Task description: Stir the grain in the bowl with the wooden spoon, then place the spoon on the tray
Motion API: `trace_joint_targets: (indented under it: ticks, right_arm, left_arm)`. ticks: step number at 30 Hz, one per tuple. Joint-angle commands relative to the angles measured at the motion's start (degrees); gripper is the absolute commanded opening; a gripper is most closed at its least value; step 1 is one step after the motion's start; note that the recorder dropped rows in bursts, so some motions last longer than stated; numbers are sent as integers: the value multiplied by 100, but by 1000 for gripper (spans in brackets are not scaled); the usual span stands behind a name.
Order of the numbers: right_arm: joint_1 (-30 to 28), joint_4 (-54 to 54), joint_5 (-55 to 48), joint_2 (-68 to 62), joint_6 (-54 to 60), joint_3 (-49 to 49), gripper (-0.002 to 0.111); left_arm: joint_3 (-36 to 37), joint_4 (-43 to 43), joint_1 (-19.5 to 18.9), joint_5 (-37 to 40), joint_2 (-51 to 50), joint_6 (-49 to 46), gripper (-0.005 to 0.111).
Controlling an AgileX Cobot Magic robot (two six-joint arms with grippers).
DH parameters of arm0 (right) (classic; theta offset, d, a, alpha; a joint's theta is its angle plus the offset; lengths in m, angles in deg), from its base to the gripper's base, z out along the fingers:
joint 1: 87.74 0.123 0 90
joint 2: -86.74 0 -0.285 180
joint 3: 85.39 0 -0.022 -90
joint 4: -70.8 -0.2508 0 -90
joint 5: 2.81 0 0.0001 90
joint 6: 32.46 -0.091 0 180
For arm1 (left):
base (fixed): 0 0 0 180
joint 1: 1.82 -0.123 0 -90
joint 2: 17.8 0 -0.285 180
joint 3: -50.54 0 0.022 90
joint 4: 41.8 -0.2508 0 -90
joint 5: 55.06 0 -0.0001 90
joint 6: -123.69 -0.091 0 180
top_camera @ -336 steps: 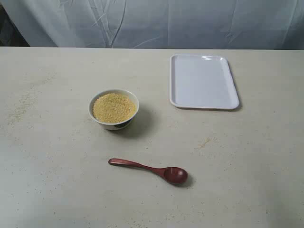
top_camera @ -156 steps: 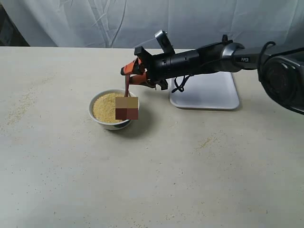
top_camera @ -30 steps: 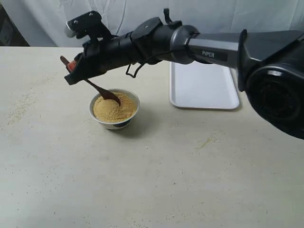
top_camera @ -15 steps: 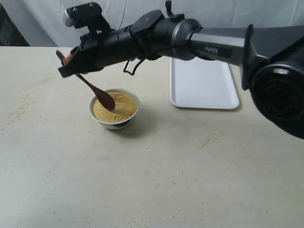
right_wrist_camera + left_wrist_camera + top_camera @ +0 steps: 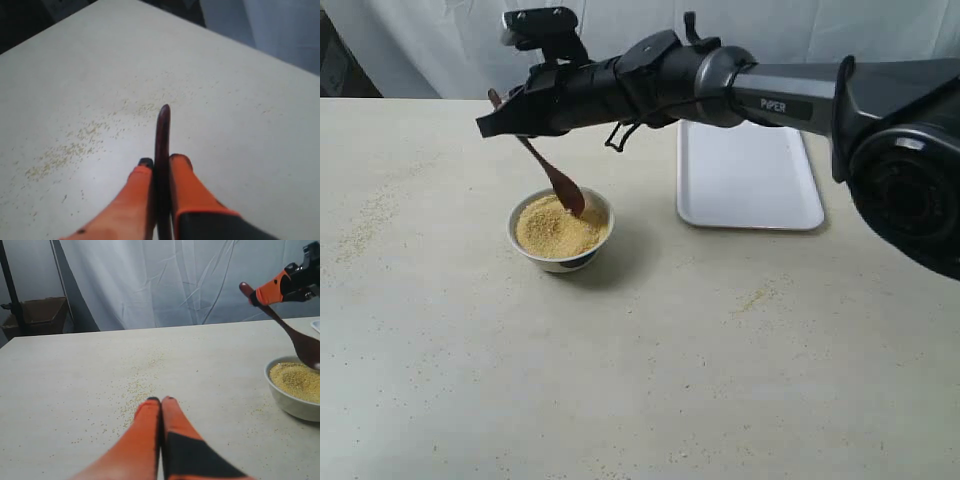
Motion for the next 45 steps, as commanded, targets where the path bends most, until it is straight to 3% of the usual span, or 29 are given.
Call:
trace_joint_targets:
  ticks: [1, 12, 23, 27, 31, 38, 45]
  right_arm:
    - [-98, -2, 172, 132, -23, 2, 0]
    - [-84, -203, -657, -169, -309, 2, 0]
    - [-105, 380, -116, 475, -336, 2, 0]
    - [-272, 346, -434, 544, -1036, 2, 0]
    - [-777, 42, -1240, 687, -1678, 2, 0]
    - [-2241, -132, -3357, 684, -2391, 2, 0]
    - [-3309, 80, -3783, 386, -2670, 2, 0]
  left_arm:
    - [10, -9, 22, -69, 21, 22, 0]
    - [10, -9, 22, -69, 21, 22, 0]
    - [10, -9, 22, -69, 21, 22, 0]
    - [10, -9, 22, -69, 21, 22, 0]
    - [10, -9, 22, -69, 21, 22, 0]
    - [10, -9, 22, -69, 21, 22, 0]
    - [10, -9, 22, -69, 21, 22, 0]
